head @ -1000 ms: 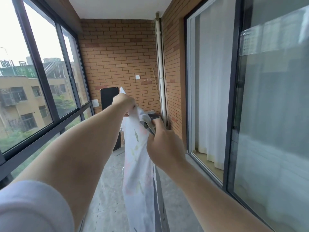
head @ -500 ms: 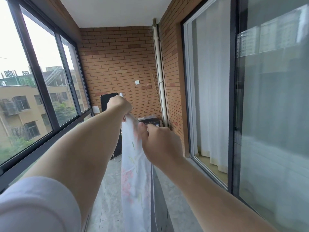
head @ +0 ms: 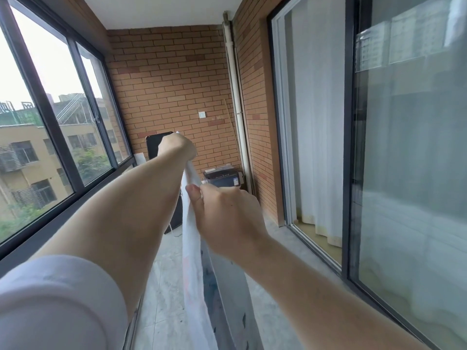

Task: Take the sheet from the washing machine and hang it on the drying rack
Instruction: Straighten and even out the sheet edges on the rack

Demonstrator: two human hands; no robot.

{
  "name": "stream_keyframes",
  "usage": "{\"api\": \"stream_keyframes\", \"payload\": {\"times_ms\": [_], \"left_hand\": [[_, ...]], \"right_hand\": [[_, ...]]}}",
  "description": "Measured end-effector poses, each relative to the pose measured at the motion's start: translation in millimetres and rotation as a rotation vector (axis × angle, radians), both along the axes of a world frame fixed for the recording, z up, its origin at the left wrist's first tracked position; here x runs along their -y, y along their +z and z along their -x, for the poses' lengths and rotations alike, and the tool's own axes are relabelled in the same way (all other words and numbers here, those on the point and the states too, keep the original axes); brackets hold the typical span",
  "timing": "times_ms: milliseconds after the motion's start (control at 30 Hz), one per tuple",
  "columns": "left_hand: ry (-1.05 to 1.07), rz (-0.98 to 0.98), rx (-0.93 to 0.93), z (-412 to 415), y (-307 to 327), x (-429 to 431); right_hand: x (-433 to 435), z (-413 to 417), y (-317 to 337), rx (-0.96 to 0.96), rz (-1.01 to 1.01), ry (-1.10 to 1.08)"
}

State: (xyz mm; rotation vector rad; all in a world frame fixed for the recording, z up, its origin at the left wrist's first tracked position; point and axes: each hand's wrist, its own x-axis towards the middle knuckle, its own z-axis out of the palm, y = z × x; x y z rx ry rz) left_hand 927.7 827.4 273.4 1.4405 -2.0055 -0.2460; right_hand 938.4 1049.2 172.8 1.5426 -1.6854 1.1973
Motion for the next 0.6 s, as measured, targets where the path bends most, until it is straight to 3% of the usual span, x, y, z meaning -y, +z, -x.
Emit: {"api": "stream_keyframes", "payload": {"times_ms": [267,600], "left_hand": [[0.031,-0.003,0.055,1.3,-4.3,8.3],[0.022,-0.002,0.114,10.7,-3.1,13.9]], "right_hand": [[-3.8,-6.5,-7.7,-0.079,0.059,0.023],[-11.4,4.5,-15.8,0.005,0.141,0.101]]}}
